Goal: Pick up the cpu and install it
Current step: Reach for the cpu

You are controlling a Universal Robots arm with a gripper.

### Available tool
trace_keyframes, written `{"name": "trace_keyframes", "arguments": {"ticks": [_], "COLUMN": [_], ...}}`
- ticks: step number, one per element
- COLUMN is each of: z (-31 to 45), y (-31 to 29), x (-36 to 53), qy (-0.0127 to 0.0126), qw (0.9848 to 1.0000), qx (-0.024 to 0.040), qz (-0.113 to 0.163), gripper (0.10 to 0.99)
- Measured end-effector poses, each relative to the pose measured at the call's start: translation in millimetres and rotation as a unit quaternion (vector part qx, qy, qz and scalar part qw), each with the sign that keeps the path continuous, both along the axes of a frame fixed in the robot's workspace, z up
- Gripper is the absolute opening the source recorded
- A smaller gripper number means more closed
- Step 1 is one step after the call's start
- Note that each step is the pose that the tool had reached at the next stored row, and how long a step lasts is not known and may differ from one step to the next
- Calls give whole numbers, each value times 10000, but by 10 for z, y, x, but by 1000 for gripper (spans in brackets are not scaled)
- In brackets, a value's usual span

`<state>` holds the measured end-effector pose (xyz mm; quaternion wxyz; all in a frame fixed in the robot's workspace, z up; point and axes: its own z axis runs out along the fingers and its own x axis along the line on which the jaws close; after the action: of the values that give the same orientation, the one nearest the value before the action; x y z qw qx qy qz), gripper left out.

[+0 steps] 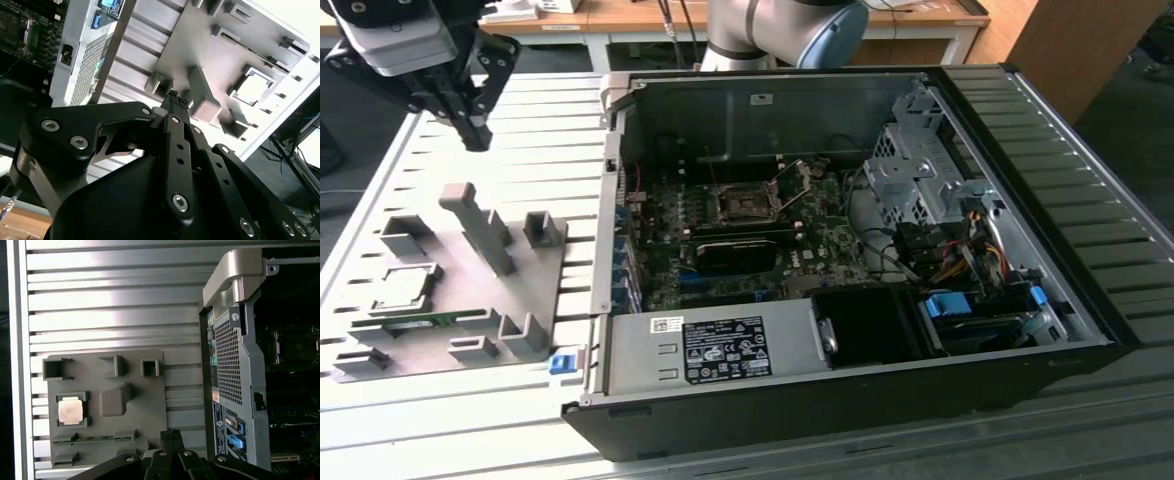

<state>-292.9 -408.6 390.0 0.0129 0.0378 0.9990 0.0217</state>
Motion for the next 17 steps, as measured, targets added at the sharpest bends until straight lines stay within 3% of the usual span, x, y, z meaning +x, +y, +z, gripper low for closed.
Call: {"name": "trace_keyframes", "arguments": {"ticks": [9, 10, 11, 14, 15, 17], "z": [-9, -10, -13, -19, -20, -25], "y": [-19, -20, -21, -25, -26, -28], "x": [-172, -184, -193, -221, -235, -268], "qy": [15, 32, 69, 210, 232, 235], "qw": [10000, 10000, 10000, 9998, 9997, 9997], "qx": [0, 0, 1, 1, 0, 0], "qz": [-1, -1, 0, -1, -1, 0], "gripper": [106, 106, 106, 106, 106, 106]}}
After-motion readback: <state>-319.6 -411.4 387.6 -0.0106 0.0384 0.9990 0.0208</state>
